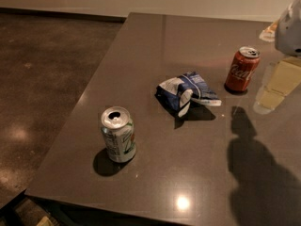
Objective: Pick coke can
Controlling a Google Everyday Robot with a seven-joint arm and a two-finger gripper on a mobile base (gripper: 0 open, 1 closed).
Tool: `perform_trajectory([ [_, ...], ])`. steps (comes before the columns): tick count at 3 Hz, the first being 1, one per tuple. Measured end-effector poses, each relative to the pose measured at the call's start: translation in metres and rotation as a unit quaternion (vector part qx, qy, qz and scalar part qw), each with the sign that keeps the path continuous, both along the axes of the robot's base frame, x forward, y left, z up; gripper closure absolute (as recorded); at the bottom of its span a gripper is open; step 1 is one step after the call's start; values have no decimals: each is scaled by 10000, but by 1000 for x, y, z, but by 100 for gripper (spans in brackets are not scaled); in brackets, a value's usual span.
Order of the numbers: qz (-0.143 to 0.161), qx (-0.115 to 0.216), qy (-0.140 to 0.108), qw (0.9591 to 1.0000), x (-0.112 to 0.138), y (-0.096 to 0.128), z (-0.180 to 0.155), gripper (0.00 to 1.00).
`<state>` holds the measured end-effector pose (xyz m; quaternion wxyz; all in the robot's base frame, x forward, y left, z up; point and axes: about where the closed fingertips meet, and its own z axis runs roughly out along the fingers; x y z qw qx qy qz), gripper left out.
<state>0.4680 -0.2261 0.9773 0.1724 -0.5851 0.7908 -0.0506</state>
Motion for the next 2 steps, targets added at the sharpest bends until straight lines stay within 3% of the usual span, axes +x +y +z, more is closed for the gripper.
perform_trajectory([
  [1, -356, 286, -166, 9988, 31, -17, -1, 0],
  [2, -817, 686, -309, 9938, 64, -42, -5, 0],
])
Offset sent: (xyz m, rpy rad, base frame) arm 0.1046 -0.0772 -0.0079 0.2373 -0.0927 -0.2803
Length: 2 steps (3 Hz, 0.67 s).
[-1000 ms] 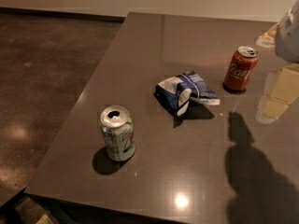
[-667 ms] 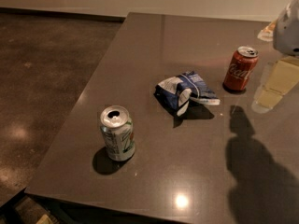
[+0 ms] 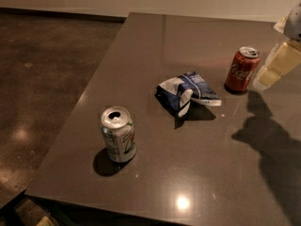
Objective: Pick coke can
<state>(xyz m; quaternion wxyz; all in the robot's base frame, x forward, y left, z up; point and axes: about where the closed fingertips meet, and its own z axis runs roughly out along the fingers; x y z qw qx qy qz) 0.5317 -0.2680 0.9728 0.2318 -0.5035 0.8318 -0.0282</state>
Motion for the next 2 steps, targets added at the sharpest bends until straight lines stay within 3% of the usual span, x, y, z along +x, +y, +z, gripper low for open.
perform_trajectory([
  [2, -677, 719, -339, 9945, 49, -19, -27, 0],
])
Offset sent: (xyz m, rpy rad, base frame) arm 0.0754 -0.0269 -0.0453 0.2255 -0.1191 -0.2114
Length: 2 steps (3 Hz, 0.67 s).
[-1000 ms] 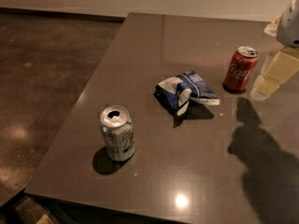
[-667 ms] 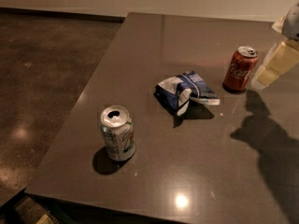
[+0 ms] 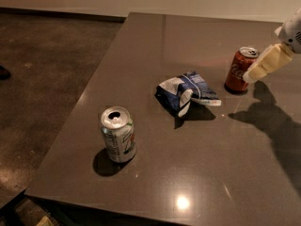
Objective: Pick coke can
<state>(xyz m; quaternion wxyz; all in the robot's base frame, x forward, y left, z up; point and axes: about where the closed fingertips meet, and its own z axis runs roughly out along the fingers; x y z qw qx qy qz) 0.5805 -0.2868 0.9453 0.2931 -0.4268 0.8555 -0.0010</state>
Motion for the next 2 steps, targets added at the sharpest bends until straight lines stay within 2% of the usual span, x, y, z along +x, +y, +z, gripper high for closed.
perform_trajectory([
  [2, -365, 432, -105, 9983, 25, 1, -26, 0],
])
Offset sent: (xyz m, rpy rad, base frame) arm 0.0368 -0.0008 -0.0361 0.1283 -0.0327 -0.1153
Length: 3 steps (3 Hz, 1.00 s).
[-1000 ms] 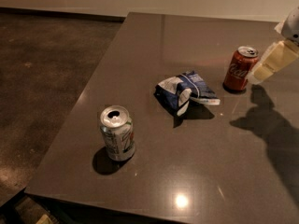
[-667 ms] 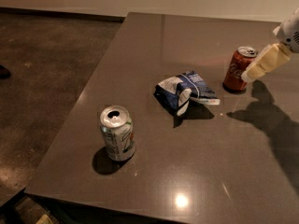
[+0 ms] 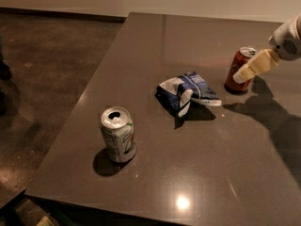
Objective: Pick coke can
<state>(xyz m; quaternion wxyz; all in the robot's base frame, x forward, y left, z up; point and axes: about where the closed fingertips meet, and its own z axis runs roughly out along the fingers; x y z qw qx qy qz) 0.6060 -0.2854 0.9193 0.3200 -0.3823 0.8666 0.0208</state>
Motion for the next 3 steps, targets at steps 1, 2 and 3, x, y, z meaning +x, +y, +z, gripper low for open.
perform_trajectory([
  [1, -90, 138, -3, 9999, 6, 0, -7, 0],
  [2, -105, 295, 9, 9995, 9, 0, -9, 19],
  [3, -95, 441, 27, 9990, 11, 1, -10, 41],
])
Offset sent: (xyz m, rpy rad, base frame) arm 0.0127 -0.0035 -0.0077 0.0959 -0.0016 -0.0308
